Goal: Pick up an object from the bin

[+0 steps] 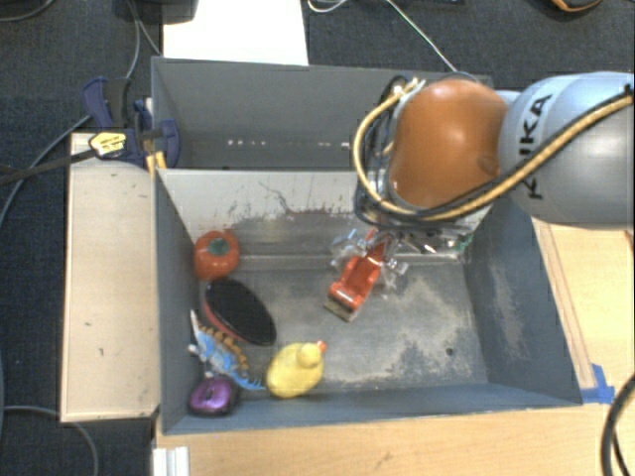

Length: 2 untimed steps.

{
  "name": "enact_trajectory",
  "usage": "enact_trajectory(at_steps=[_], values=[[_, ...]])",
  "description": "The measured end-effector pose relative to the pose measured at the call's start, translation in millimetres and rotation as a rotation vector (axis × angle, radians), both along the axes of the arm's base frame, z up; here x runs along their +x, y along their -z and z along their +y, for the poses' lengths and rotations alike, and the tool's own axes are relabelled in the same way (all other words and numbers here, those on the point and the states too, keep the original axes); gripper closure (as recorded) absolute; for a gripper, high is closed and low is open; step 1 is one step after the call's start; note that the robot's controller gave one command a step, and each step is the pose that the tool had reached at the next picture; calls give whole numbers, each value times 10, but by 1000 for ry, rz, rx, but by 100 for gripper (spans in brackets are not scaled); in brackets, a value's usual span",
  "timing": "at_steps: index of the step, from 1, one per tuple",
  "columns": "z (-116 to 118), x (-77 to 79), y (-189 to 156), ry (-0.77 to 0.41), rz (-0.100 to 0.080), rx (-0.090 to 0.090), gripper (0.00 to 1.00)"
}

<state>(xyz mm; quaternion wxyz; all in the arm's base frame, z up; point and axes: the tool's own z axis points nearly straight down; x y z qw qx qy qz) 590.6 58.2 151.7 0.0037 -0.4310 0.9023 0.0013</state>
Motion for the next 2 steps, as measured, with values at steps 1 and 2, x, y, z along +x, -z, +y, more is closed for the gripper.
enact_trajectory(at_steps=[1, 2], values=[[0, 0, -195, 2, -1, 0, 100], [0, 4, -311, 3, -3, 0, 100]])
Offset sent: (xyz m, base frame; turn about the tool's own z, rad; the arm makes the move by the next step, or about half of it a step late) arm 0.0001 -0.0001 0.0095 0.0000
